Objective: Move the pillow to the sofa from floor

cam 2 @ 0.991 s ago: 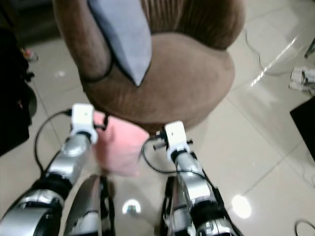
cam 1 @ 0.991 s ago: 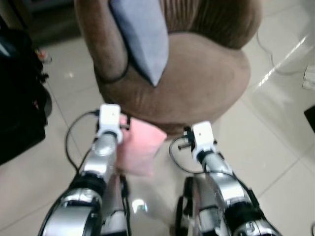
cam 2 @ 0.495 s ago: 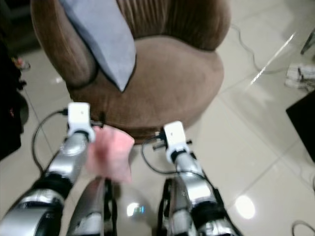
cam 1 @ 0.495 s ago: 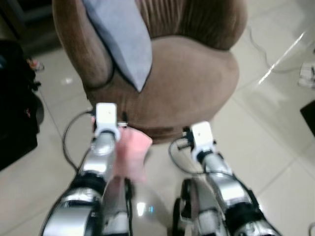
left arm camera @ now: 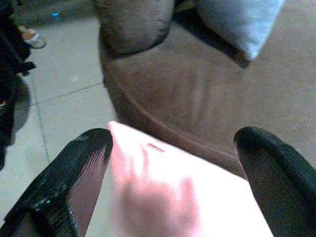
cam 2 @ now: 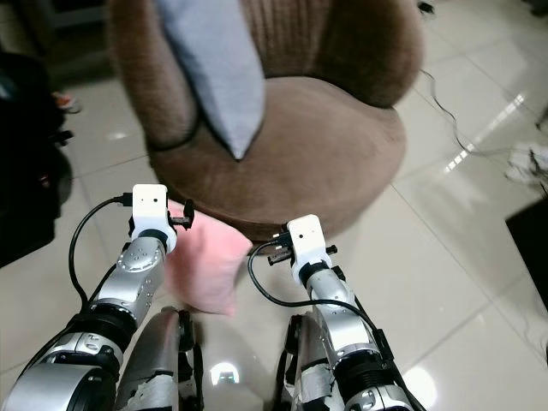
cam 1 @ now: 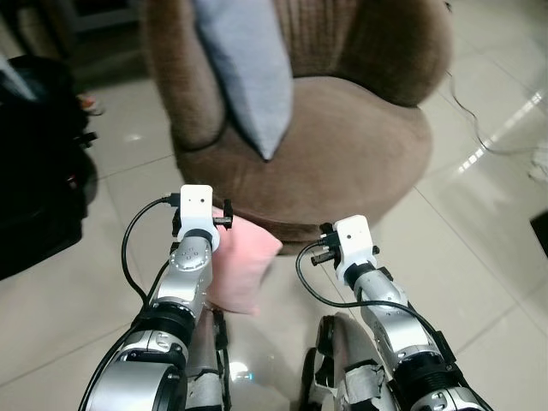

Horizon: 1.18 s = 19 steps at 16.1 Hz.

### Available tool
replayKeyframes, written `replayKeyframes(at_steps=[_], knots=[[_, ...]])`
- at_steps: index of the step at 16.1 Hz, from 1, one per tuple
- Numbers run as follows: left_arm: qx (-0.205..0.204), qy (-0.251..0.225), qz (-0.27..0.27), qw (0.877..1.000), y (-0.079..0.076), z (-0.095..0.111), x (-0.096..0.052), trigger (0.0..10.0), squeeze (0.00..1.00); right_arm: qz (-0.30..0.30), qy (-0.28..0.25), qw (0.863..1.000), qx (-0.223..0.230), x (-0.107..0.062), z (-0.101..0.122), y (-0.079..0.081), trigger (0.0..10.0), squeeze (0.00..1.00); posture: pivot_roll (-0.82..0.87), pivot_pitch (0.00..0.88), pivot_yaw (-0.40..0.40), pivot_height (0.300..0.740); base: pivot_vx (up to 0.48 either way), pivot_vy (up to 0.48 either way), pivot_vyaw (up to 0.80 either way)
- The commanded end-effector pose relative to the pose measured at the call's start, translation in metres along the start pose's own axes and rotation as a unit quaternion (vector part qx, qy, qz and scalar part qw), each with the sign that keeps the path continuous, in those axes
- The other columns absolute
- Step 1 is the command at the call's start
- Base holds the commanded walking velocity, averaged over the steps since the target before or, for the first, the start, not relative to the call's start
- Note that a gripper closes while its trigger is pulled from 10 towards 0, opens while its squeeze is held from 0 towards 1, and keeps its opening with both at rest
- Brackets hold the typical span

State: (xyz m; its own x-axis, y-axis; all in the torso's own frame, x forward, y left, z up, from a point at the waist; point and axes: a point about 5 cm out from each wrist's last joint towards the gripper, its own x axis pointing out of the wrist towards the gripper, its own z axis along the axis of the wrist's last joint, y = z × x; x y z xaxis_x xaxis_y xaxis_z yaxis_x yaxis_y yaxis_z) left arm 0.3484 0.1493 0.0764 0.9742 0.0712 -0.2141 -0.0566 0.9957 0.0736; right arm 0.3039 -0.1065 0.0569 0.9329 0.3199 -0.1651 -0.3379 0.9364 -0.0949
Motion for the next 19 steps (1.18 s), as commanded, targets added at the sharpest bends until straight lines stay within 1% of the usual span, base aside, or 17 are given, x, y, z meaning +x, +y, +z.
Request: replayKeyframes(at_steps=[1, 4, 6, 7, 8, 12, 17, 19], knots=[[0.003, 0.010, -0.002, 1.000, -0.0043, -0.0065, -0.0030, 10.0, 0.00, 0.000, 0.006, 1.000, 0.001, -0.0028, -0.0027, -0.0026, 10.0, 0.00, -0.04, 0.238, -0.076, 0.633, 0.000, 0.000, 0.54], [0.008, 0.013, -0.004, 1.000, -0.0060, -0.0073, -0.0031, 10.0, 0.00, 0.004, 0.005, 1.000, 0.003, -0.0027, -0.0025, -0.0014, 10.0, 0.02, -0.04, 0.239, -0.077, 0.633, 0.000, 0.000, 0.54], [0.012, 0.014, -0.007, 1.000, -0.0083, -0.0078, -0.0036, 10.0, 0.00, 0.010, 0.007, 1.000, 0.014, -0.0028, -0.0031, 0.0002, 10.0, 0.00, -0.04, 0.237, -0.077, 0.633, 0.000, 0.000, 0.54], [0.009, 0.013, -0.008, 1.000, -0.0084, -0.0078, -0.0038, 10.0, 0.00, 0.005, 0.004, 1.000, 0.016, -0.0030, -0.0028, -0.0007, 10.0, 0.00, -0.04, 0.235, -0.077, 0.633, 0.000, 0.000, 0.53], [0.009, 0.011, -0.010, 1.000, -0.0082, -0.0079, -0.0040, 10.0, 0.00, -0.004, 0.008, 1.000, 0.021, -0.0027, -0.0035, -0.0026, 10.0, 0.00, -0.04, 0.232, -0.077, 0.633, 0.000, 0.000, 0.00], [0.018, 0.008, -0.011, 1.000, -0.0079, -0.0076, -0.0042, 10.0, 0.00, -0.002, 0.005, 1.000, 0.017, -0.0031, -0.0029, -0.0021, 10.0, 0.00, -0.04, 0.227, -0.076, 0.633, 0.000, 0.000, 0.00], [0.017, 0.011, -0.020, 1.000, -0.0114, -0.0081, -0.0043, 10.0, 0.00, 0.000, 0.006, 1.000, 0.017, -0.0033, -0.0032, 0.0000, 10.0, 0.00, -0.04, 0.225, -0.071, 0.633, 0.000, 0.000, 0.00], [0.025, 0.009, -0.022, 0.999, -0.0115, -0.0077, -0.0043, 10.0, 0.00, 0.001, 0.006, 1.000, 0.017, -0.0037, -0.0034, 0.0006, 10.0, 0.00, -0.04, 0.228, -0.071, 0.633, 0.000, 0.000, 0.00]])
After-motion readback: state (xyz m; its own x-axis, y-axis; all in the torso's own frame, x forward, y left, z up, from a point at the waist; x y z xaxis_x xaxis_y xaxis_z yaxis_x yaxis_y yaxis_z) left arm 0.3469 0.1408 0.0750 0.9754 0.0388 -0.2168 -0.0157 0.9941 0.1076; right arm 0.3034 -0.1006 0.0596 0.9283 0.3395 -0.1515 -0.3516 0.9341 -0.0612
